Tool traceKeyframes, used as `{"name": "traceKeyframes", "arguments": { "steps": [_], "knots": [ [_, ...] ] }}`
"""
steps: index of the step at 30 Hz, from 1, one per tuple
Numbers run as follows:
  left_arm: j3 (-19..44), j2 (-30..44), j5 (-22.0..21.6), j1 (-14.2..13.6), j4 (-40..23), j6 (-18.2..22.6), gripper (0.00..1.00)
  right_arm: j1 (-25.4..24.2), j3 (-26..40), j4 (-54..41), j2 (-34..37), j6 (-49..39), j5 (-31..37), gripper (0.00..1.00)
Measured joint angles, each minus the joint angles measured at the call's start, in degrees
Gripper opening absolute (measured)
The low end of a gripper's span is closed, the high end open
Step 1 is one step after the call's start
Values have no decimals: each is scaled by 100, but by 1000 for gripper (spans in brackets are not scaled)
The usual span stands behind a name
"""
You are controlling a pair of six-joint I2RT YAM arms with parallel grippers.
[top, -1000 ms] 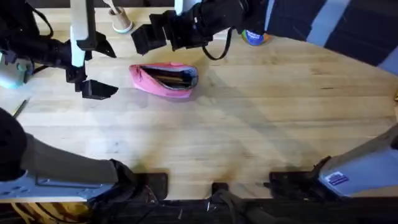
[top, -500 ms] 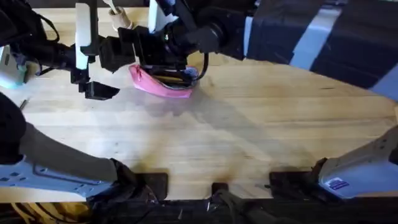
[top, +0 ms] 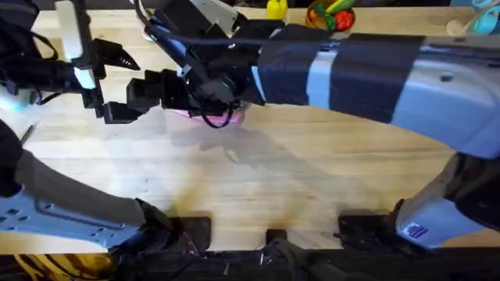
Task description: Unzip the bag, pick up the pens from the table one at a time and place them inside, then zip the bag closed.
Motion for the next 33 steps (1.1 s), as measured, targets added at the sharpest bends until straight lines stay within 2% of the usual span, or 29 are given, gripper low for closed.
{"name": "traceKeyframes", "arguments": {
  "steps": [4, 7, 9, 16, 20, 23, 26, 28, 33],
  "knots": [
    [0, 147, 408, 195, 0, 0, 993, -11, 0, 475, 222, 422, 265, 998],
    [0, 239, 585, 223, 2, 0, 993, 0, 0, 933, 421, 577, 579, 998],
    [0, 266, 708, 216, 2, 0, 993, 20, 0, 1329, 638, 669, 1099, 997],
    [0, 266, 744, 216, 2, 0, 992, 48, 0, 1742, 818, 744, 1876, 967],
    [0, 266, 754, 216, 2, 0, 993, 35, 0, 1872, 979, 741, 2113, 853],
    [0, 266, 759, 216, 2, 0, 993, 2, 0, 1890, 1052, 741, 2187, 723],
    [0, 266, 759, 216, 2, 0, 993, -35, 0, 1967, 1113, 742, 2227, 507],
    [0, 266, 760, 216, 2, 0, 993, -48, 0, 2035, 1163, 742, 2233, 398],
    [0, 266, 760, 216, 0, 0, 993, -49, 0, 2095, 1181, 697, 2228, 328]
  ]
}}
